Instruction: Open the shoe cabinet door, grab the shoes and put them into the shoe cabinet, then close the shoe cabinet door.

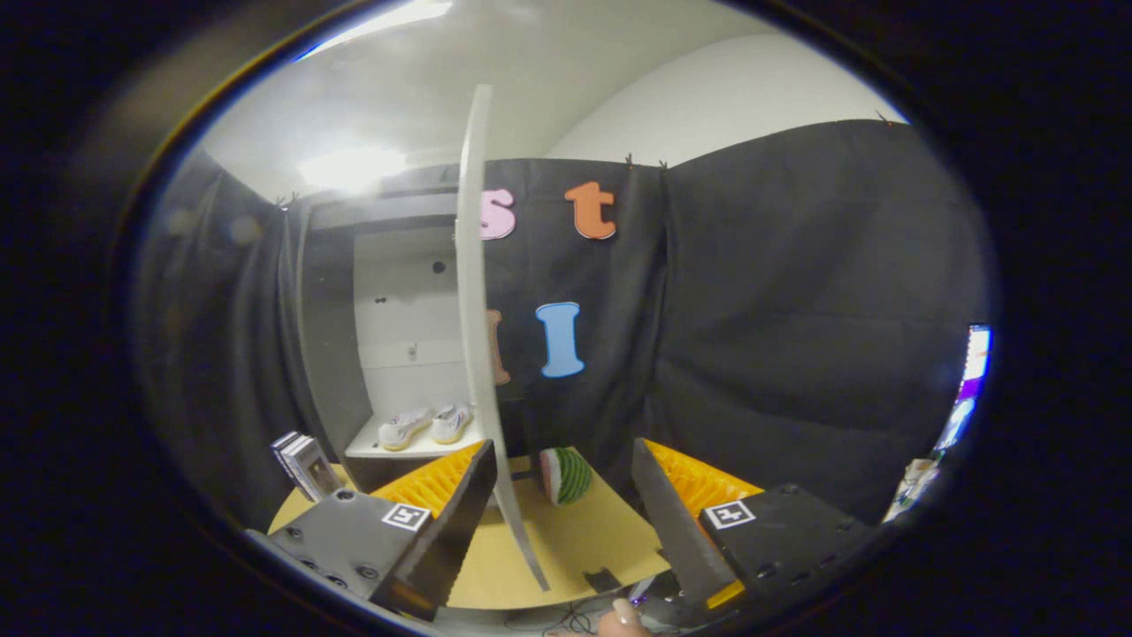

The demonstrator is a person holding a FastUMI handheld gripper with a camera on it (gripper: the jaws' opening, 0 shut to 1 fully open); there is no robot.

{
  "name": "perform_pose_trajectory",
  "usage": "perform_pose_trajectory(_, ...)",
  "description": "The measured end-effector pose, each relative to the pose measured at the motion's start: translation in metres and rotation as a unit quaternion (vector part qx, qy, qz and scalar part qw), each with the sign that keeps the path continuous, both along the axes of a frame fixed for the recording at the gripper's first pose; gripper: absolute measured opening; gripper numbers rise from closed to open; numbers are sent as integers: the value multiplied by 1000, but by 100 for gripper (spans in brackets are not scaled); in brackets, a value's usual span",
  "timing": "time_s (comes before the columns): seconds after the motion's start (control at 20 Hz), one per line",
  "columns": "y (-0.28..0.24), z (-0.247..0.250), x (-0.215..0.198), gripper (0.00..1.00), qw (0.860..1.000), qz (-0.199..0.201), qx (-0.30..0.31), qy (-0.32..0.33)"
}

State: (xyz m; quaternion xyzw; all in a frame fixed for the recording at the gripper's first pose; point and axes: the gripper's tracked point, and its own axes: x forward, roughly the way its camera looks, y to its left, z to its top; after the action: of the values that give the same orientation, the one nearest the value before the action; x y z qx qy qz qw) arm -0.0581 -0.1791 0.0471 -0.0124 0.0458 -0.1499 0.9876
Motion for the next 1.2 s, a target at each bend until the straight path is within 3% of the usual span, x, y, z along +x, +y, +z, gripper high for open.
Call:
perform_pose_trajectory(0.3,-86,-10,80,96,1000,7,-19,7)
perform_pose_trajectory(0.7,-67,-50,196,96,994,91,-31,52)
perform_pose_trajectory(0.9,-43,-51,204,96,991,123,-32,45)
perform_pose_trajectory(1.2,-30,-50,206,92,990,137,-13,34)
